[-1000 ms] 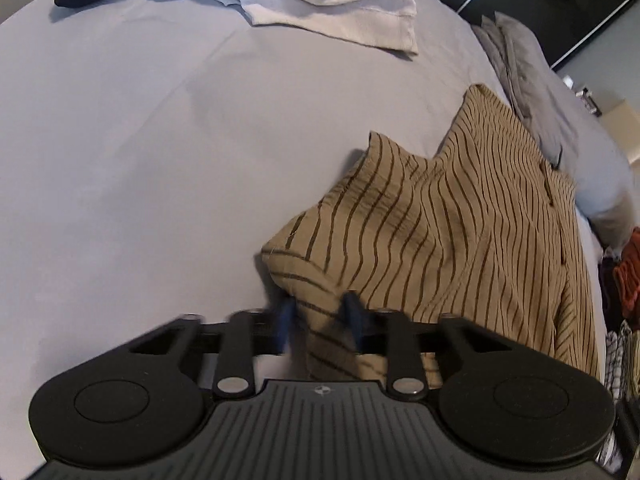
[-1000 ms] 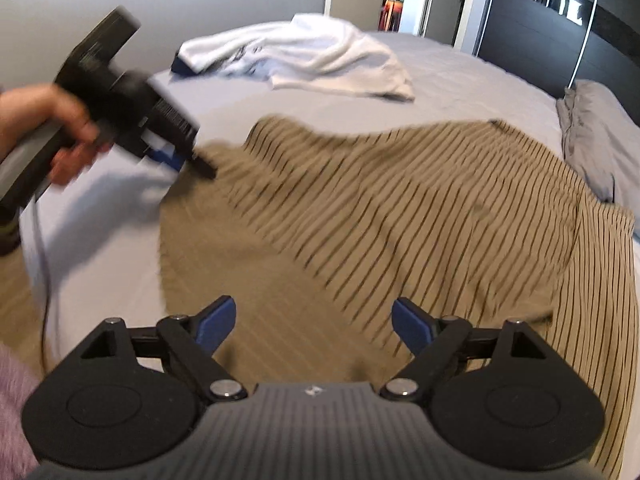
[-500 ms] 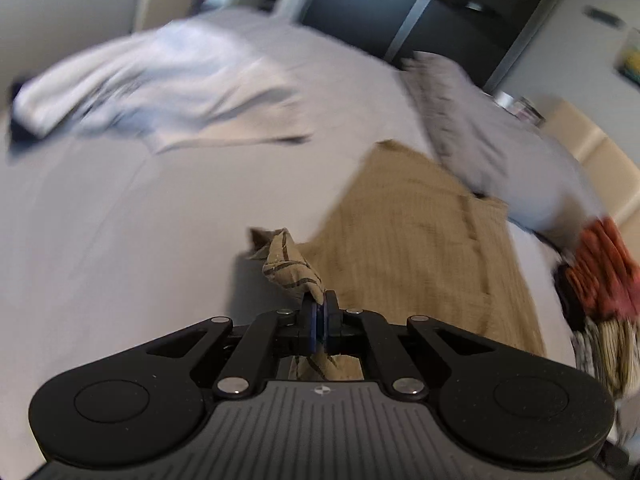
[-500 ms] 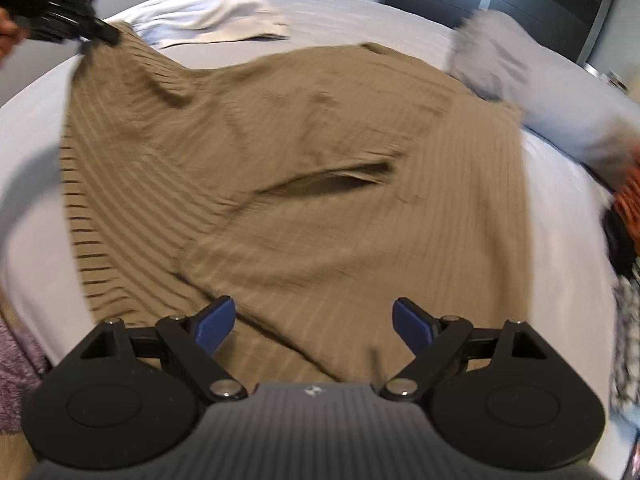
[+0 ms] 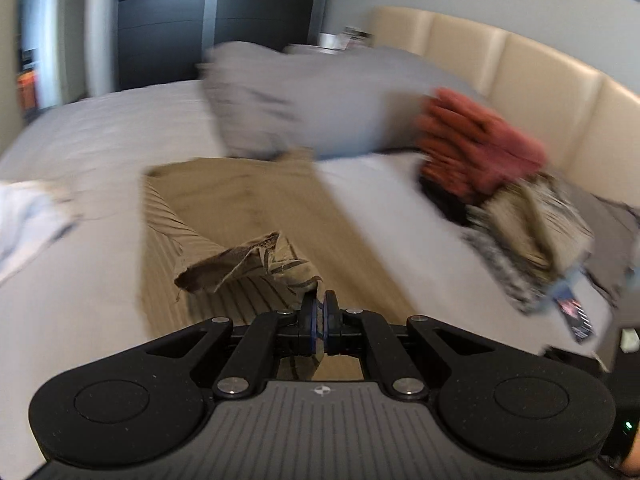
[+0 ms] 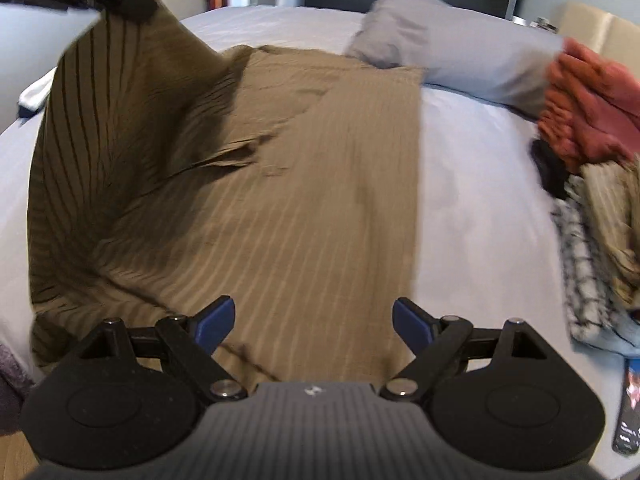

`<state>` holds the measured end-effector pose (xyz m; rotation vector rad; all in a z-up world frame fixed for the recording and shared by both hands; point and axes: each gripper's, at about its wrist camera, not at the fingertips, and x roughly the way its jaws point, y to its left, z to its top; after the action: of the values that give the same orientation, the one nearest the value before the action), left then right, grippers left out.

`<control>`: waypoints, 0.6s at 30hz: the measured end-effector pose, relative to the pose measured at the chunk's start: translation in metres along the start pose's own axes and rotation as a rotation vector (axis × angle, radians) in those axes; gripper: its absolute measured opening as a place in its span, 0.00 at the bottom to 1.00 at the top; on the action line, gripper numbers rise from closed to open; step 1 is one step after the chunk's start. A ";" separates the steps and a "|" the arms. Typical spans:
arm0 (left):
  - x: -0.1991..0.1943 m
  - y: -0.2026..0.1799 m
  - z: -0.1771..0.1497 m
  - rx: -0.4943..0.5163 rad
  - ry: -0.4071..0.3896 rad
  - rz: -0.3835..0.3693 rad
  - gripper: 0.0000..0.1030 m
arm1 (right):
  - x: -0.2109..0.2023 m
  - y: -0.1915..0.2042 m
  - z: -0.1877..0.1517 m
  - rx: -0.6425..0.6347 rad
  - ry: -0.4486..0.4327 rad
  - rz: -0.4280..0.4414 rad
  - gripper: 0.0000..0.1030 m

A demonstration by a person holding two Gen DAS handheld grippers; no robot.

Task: Fold clothes
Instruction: 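Release the sleeve from the left tool and withdraw both tools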

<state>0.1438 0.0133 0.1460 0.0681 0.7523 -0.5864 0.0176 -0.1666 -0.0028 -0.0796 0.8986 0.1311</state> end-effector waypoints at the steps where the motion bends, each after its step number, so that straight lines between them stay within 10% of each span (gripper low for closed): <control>1: 0.011 -0.019 -0.001 0.024 0.014 -0.032 0.01 | -0.001 -0.007 -0.002 0.014 0.000 -0.010 0.85; 9: 0.083 -0.073 -0.049 0.065 0.159 -0.157 0.03 | 0.003 -0.052 -0.019 0.085 0.031 -0.107 0.85; 14: 0.085 -0.065 -0.068 0.045 0.213 -0.149 0.44 | 0.004 -0.058 -0.023 0.117 0.020 -0.099 0.85; 18: 0.066 -0.047 -0.076 0.011 0.218 -0.133 0.44 | 0.001 -0.060 -0.020 0.143 -0.032 -0.073 0.85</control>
<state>0.1098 -0.0374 0.0536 0.0944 0.9707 -0.7172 0.0116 -0.2280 -0.0151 0.0226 0.8693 -0.0001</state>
